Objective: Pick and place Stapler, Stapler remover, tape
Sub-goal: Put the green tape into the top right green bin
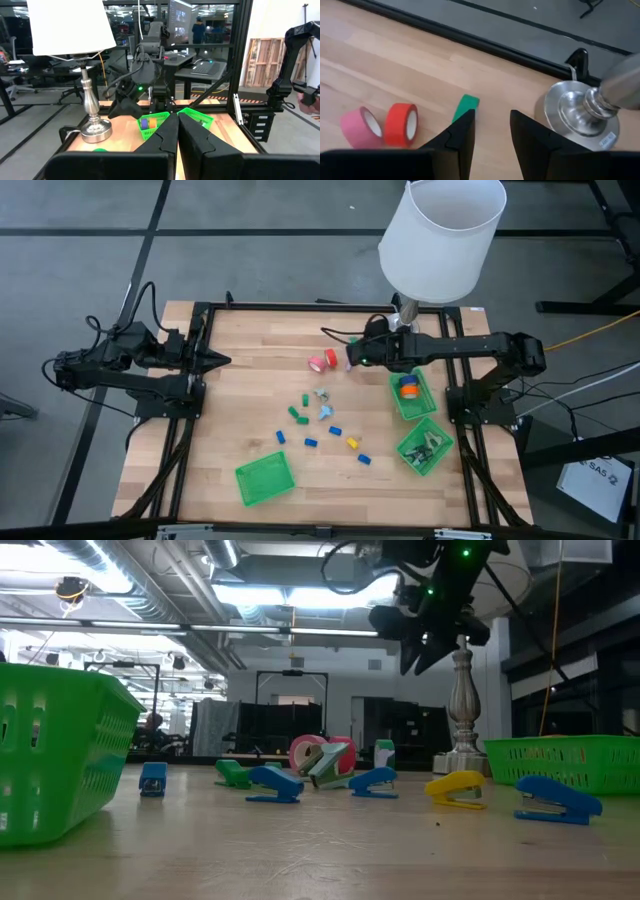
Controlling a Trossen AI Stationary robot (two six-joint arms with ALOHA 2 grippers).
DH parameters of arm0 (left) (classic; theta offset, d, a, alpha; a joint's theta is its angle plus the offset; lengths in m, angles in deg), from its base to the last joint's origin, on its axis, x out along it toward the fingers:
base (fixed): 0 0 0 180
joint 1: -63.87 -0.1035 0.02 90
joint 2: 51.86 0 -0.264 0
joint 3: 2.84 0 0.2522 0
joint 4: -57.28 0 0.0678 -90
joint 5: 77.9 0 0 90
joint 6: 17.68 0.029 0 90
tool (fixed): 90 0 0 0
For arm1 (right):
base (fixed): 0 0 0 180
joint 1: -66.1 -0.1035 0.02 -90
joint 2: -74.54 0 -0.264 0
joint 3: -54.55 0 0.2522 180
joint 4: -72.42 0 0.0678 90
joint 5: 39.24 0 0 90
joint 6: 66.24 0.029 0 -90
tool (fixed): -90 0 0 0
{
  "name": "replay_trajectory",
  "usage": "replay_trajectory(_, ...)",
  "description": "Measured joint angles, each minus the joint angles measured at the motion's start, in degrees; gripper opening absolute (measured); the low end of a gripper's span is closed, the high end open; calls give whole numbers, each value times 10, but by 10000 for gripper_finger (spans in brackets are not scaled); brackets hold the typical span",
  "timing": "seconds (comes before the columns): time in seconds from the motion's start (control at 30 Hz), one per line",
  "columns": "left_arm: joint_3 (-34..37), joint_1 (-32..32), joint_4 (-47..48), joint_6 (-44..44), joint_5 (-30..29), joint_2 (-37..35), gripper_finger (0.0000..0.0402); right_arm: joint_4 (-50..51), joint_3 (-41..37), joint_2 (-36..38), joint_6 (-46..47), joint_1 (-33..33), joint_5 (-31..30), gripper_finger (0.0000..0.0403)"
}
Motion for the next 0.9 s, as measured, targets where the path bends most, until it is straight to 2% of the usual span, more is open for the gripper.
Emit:
replay_trajectory(0.2,0,0,0,0,0,0,6,-24,0,0,-3,0,6,128)
replay_trajectory(0.47,0,0,0,0,0,0,6,-102,0,0,43,0,46,128)
replay_trajectory(0.57,0,0,0,0,0,0,6,-136,0,-4,58,9,75,128)
replay_trajectory(0.9,0,0,0,0,0,0,6,-159,0,-55,84,73,202,128)
